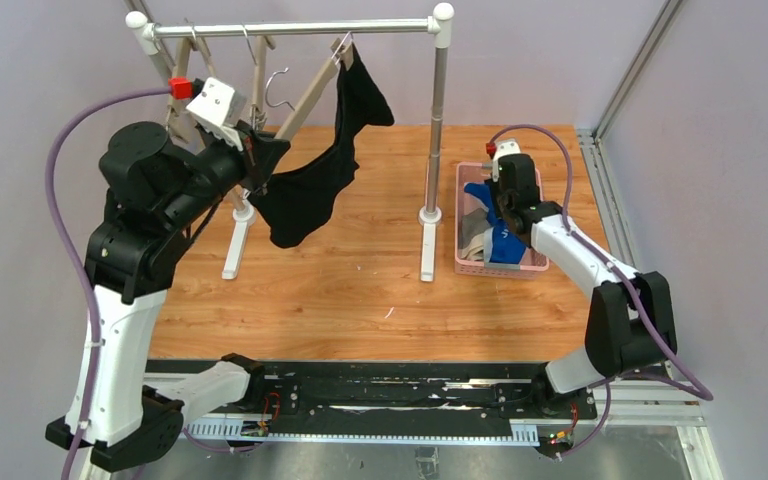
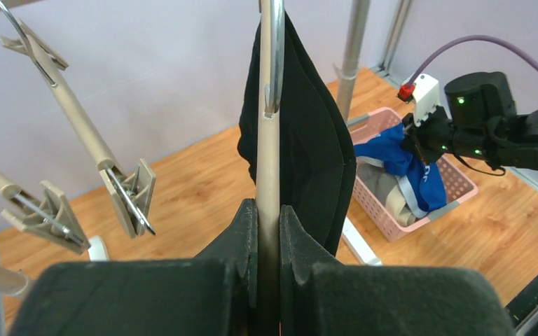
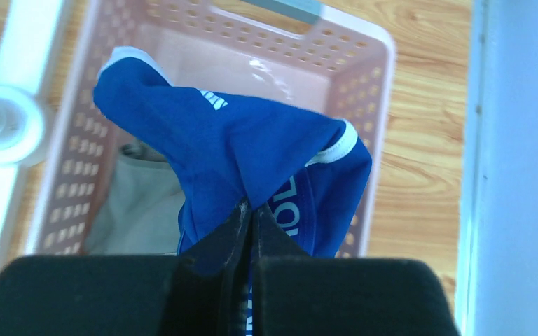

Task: Remove the underwear clipped to the hanger

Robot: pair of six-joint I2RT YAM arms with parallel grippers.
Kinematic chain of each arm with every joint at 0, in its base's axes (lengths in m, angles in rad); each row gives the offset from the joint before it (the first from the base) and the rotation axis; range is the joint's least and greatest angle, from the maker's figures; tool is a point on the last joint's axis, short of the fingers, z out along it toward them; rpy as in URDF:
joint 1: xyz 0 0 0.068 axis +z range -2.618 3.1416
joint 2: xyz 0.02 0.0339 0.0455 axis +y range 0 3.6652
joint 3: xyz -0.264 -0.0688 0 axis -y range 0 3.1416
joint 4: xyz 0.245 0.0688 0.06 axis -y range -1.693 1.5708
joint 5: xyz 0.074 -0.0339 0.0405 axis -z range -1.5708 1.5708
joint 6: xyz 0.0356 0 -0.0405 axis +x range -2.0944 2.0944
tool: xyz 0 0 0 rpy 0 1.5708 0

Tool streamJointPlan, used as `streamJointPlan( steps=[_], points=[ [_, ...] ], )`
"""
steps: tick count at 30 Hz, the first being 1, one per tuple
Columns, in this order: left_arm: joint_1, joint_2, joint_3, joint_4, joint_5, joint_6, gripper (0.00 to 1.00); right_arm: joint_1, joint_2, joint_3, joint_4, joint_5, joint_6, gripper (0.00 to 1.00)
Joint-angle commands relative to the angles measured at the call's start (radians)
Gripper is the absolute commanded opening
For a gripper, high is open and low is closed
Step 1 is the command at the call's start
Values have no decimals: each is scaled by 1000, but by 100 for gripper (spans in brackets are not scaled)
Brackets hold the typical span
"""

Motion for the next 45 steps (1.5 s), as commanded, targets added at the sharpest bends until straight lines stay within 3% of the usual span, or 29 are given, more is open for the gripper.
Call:
streamJointPlan(
  steps=[1,8,10,13,16,17,26,32,40,45],
  points=[
    [-8,-47,0,74,44,-8,0,-46,-51,-8,-23,142,7,1],
    [-8,-54,7,59,27,-1,0,-80,-18,-10,-53,19,25,1],
    [-8,-63,-2,59,28,-4,0,-80,23,12,-85,-41,29,6],
    [-8,-81,-12,53,40,-6,0,-81,83,60,-148,-114,39,29],
    [-8,-94,-10,22,63,-14,0,-80,93,82,-180,-155,48,65],
    [-8,-99,-10,3,75,-16,0,-81,80,80,-179,-165,48,67],
    [-7,-194,-153,-63,223,-33,0,-78,-169,80,-216,-281,44,69],
    [-7,-234,-227,-163,235,41,0,-75,-399,53,-212,-421,42,73],
    [-7,-302,-393,-241,445,138,0,-74,-581,-15,-188,-884,69,75],
    [-8,-322,-467,-241,610,165,0,-75,-632,-39,13,-1236,175,76]
  ],
)
